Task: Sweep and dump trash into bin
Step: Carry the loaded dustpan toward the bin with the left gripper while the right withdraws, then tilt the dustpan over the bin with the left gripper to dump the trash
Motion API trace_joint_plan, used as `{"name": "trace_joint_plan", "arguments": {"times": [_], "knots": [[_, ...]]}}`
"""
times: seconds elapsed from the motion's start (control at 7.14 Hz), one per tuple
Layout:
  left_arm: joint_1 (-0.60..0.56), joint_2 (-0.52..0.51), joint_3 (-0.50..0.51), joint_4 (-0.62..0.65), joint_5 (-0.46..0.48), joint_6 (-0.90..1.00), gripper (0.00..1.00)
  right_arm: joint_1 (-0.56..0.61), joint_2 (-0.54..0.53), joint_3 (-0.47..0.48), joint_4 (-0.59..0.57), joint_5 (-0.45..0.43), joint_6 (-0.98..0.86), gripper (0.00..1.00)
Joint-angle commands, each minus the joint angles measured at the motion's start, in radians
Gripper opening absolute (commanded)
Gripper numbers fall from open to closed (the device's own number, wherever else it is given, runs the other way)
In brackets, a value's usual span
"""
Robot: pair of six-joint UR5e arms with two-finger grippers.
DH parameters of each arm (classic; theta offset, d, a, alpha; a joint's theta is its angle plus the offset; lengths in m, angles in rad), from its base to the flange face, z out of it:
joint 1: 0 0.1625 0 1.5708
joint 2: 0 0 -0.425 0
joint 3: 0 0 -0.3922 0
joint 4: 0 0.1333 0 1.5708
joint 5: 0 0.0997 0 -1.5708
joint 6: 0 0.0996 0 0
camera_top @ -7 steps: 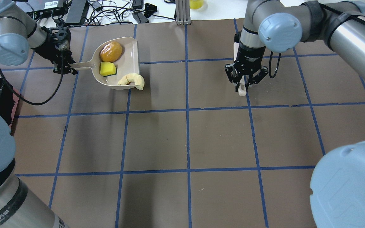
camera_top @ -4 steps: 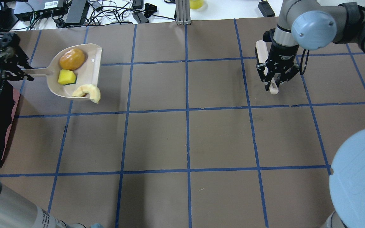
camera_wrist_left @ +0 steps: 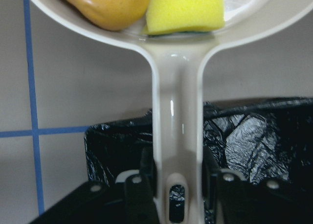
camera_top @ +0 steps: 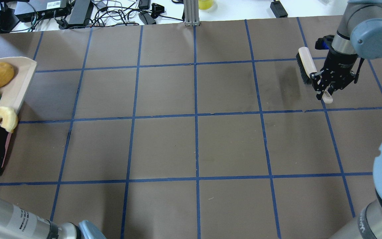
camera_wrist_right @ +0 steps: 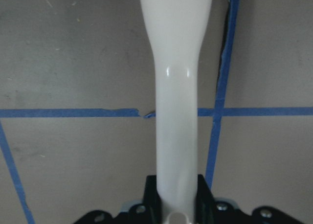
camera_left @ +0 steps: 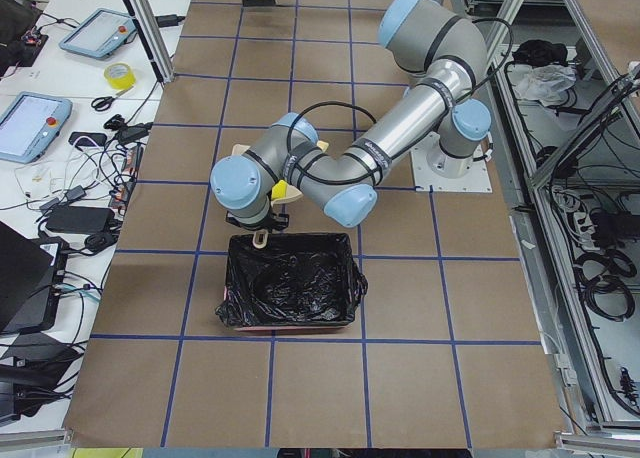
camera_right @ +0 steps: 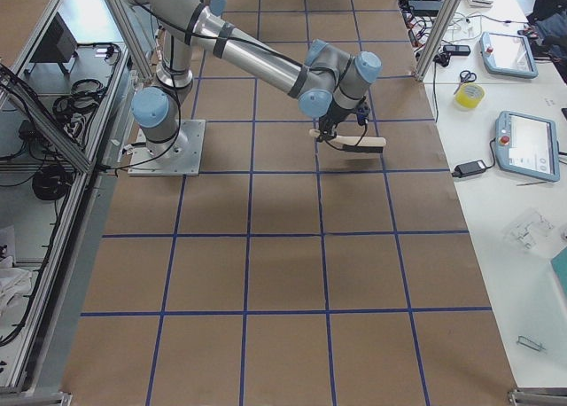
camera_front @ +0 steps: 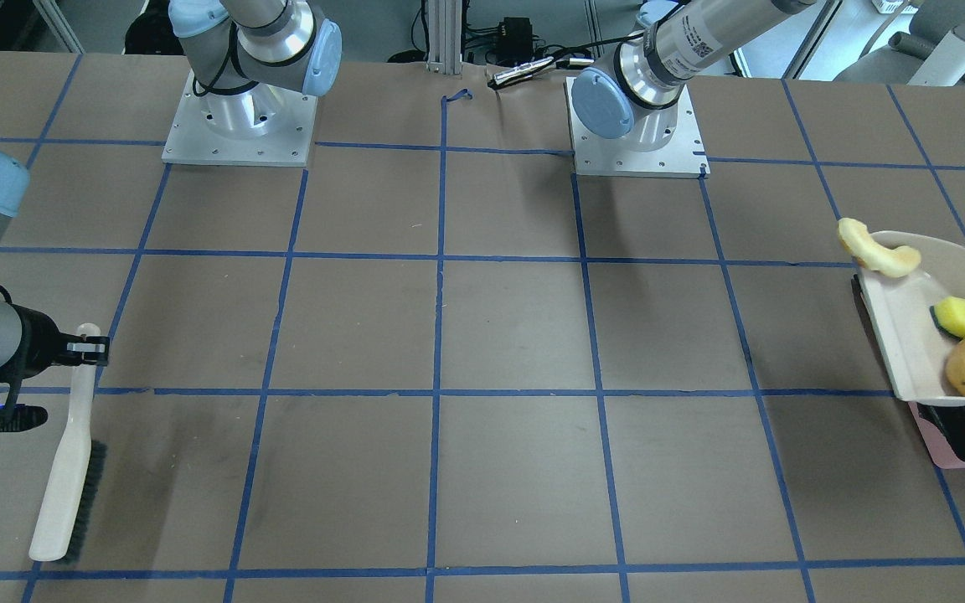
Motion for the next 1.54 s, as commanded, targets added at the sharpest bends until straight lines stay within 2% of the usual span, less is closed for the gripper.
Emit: {"name": "trace_joint_plan", "arguments": {"times": [0.0,0.28,0.42,0.56,0.84,1.4], "knots": [[0.113,-0.062,0.114,-0.005,0.033,0.184,0.12,-0.035,0.002,0.036,-0.064,-0.005,-0.091,0.04],[0.124,-0.147,0.238,0.059,0.041,0.313,0.12,-0.062,0.0,0.056,-0.058,-0.003,-0.085,0.04],[0.123,-0.18,0.245,0.155,0.065,0.364,0.12,-0.082,0.0,0.07,-0.063,-0.002,-0.086,0.04],[0.115,-0.194,0.236,0.185,0.077,0.407,0.12,-0.086,-0.001,0.07,-0.06,0.006,-0.082,0.04],[0.072,-0.187,0.234,0.208,0.128,0.421,0.12,-0.074,-0.035,0.075,-0.051,0.014,-0.057,0.04],[0.06,-0.169,0.229,0.28,0.131,0.546,0.12,-0.073,-0.034,0.113,-0.072,0.003,-0.073,0.04]]}}
